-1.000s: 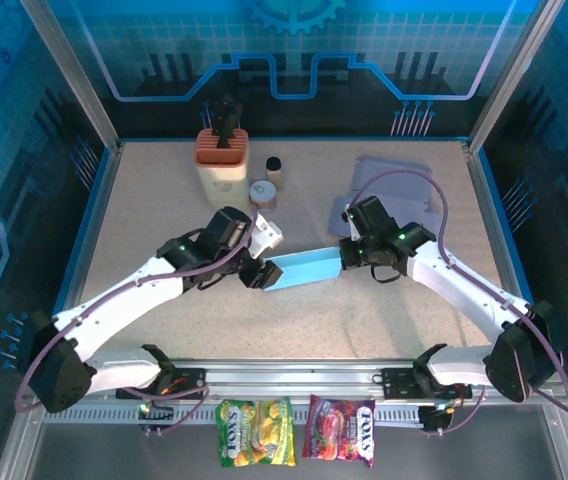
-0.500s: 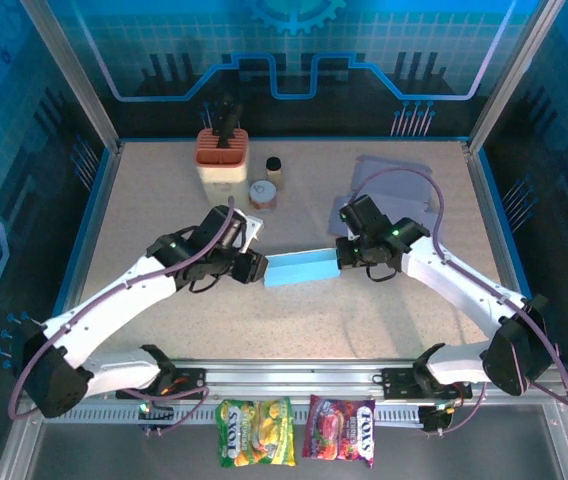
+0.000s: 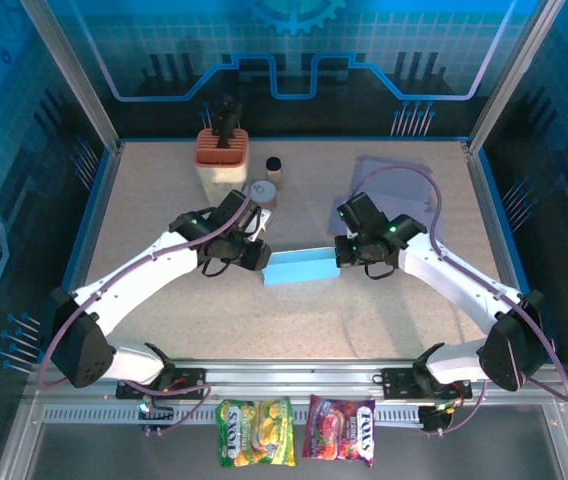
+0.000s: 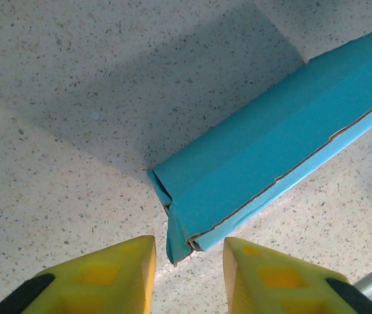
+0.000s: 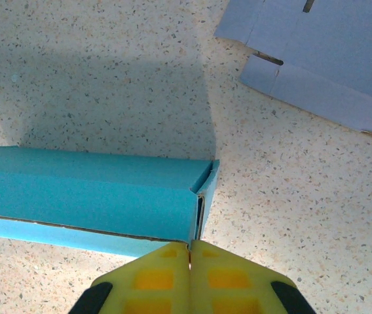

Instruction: Fold the paper box

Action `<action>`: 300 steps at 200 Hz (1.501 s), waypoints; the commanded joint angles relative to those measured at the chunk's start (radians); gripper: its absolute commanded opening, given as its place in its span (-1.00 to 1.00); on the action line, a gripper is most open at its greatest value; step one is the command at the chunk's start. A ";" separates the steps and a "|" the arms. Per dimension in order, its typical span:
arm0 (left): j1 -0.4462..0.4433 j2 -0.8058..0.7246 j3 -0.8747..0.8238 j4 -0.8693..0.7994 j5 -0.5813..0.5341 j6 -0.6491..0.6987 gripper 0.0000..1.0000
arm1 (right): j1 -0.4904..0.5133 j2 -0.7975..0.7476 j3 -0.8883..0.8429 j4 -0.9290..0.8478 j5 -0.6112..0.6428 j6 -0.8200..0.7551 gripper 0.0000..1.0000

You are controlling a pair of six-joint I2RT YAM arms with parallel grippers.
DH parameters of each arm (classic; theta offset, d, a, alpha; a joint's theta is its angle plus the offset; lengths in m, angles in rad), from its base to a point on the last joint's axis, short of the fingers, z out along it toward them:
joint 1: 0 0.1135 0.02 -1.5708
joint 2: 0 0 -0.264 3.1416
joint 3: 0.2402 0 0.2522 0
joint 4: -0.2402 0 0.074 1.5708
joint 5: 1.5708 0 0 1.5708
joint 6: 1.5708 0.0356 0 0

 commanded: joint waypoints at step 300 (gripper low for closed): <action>0.006 0.087 0.080 -0.030 -0.024 0.027 -1.00 | 0.001 0.023 0.020 -0.030 -0.020 0.011 -1.00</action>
